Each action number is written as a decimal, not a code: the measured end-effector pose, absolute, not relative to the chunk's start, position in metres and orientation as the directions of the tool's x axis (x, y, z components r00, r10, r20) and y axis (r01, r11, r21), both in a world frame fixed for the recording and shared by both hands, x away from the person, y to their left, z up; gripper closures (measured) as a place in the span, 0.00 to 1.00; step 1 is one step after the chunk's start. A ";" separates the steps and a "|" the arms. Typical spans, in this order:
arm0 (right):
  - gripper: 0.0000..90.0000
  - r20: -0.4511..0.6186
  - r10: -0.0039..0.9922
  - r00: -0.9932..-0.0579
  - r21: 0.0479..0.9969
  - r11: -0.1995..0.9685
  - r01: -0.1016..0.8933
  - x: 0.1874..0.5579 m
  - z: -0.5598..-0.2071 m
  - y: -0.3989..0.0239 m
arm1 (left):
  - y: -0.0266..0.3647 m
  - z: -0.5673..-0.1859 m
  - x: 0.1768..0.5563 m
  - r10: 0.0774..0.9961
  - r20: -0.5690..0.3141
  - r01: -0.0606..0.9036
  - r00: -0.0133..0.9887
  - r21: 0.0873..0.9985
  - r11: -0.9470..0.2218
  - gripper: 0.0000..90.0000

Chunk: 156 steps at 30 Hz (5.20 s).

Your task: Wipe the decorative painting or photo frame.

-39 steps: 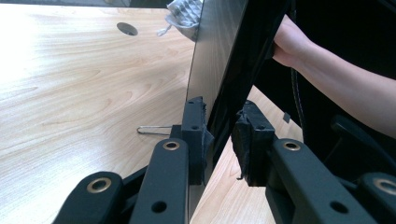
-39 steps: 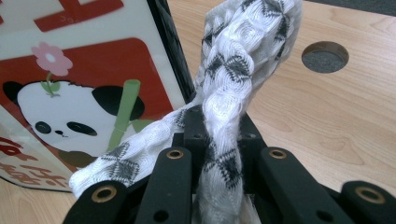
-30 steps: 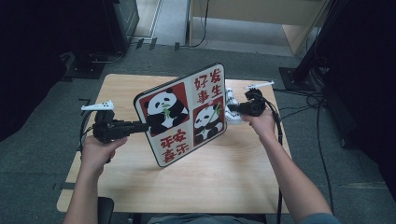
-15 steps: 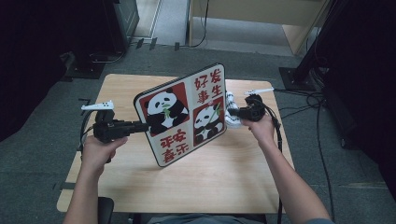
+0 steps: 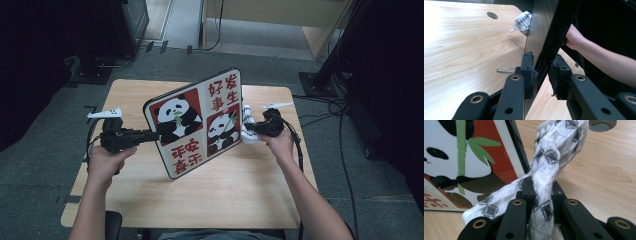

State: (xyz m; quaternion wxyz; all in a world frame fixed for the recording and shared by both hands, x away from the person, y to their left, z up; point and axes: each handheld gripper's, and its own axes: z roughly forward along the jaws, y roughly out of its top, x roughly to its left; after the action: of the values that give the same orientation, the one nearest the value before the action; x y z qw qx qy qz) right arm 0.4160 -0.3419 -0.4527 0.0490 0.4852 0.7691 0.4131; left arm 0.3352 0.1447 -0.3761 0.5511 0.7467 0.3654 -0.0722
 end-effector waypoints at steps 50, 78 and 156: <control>0.87 0.273 0.877 -0.397 0.647 0.138 0.750 0.428 -0.493 -0.400 | 0.142 -0.374 0.334 0.507 -0.480 0.615 0.716 0.778 -0.132 0.83; 0.45 0.242 0.897 -0.370 0.688 0.109 0.717 0.425 -0.476 -0.399 | 0.141 -0.373 0.334 0.545 -0.449 0.612 0.708 0.776 -0.154 0.71; 0.44 0.242 0.876 -0.417 0.677 0.155 0.719 0.388 -0.459 -0.391 | 0.156 -0.398 0.361 0.666 -0.347 0.582 0.660 0.797 -0.161 0.40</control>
State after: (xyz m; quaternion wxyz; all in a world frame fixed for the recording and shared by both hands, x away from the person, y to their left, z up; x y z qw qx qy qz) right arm 0.3879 -0.3907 -0.4589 0.1042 0.5297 0.7529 0.3764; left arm 0.3607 0.1556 -0.3984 0.5014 0.7607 0.4100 0.0419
